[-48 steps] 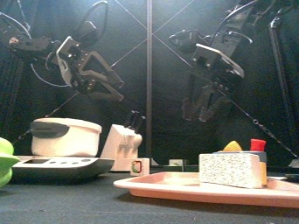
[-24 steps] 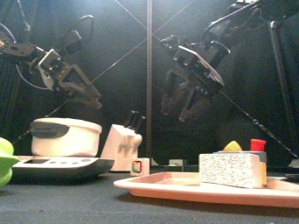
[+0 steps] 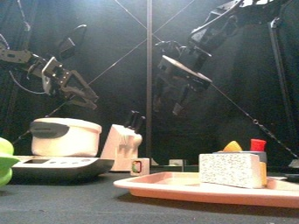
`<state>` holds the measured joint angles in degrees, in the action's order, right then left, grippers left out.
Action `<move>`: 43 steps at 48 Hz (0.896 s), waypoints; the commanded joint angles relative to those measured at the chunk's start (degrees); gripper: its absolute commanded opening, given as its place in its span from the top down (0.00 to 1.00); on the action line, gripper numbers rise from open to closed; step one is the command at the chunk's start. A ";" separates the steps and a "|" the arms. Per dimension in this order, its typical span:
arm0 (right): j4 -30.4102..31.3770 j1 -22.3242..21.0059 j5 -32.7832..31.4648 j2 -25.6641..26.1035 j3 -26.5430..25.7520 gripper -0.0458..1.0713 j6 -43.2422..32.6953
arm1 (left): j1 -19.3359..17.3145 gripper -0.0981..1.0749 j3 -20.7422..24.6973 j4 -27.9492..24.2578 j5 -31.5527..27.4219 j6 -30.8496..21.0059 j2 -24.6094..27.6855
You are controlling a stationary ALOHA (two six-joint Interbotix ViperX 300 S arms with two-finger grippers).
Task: Grab pairing knife
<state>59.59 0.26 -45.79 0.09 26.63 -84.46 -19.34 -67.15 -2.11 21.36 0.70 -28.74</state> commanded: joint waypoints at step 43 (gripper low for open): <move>3.69 -12.57 21.27 2.81 -1.76 0.03 2.20 | -6.15 0.61 11.78 6.06 5.01 0.18 14.77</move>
<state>62.93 -11.51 -26.19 0.18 26.37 -82.44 -24.96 -57.39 3.96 25.84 0.70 -15.21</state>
